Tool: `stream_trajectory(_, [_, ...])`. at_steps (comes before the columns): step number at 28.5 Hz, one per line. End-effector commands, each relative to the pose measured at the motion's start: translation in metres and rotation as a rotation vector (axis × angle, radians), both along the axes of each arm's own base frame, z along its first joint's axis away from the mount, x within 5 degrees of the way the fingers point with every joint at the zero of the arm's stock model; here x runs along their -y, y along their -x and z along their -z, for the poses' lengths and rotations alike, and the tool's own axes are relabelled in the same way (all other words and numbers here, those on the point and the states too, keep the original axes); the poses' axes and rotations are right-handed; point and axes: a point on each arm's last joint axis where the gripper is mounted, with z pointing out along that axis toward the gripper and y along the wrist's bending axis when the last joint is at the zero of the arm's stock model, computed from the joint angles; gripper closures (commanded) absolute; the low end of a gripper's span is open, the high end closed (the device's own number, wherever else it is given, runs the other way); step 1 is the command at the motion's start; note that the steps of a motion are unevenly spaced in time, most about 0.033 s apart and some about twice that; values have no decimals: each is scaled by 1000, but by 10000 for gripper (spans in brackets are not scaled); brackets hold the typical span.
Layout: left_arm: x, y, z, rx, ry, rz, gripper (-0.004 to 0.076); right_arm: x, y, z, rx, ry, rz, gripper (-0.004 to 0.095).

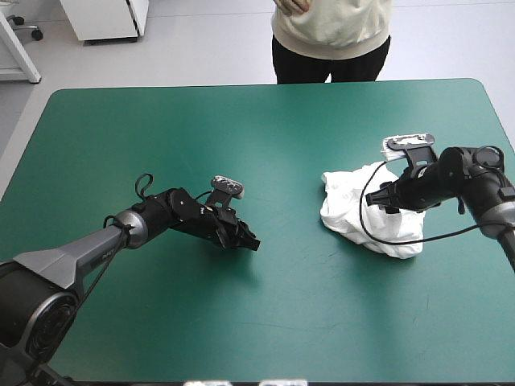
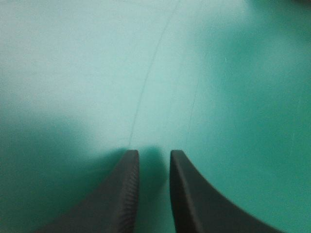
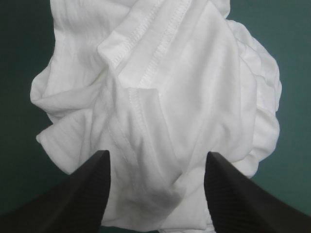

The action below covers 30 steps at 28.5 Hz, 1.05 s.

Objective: Fold the cloth

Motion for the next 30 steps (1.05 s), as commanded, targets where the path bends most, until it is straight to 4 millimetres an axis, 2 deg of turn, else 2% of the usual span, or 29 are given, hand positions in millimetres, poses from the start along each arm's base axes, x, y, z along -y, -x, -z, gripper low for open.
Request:
stream_trajectory(1, [3, 2, -4, 2, 3, 12, 549, 0, 1, -20, 87, -9, 0, 372])
stream_trajectory(10, [3, 2, -4, 7, 3, 11, 549, 0, 1, -20, 87, -10, 1, 372])
stream_trajectory(14, [1, 3, -19, 72, 10, 32, 549, -3, 2, -20, 87, -10, -9, 372])
stream_trajectory(18, [-14, 6, -59, 194, 7, 6, 549, -3, 2, -20, 87, -8, -9, 371])
stream_trajectory(24, [-63, 33, -139, 393, -5, -130, 549, 0, 1, -20, 96, 18, -7, 372])
stream_trajectory(26, [-81, 51, -162, 446, -6, -181, 549, 0, 0, -20, 102, 20, -7, 372])
stream_trajectory(27, [-95, 71, -179, 493, -12, -213, 549, 0, 0, -20, 112, 19, -5, 371])
stream_trajectory(30, [-115, 106, -204, 589, -28, -272, 549, 0, -2, -21, 131, 18, -3, 366])
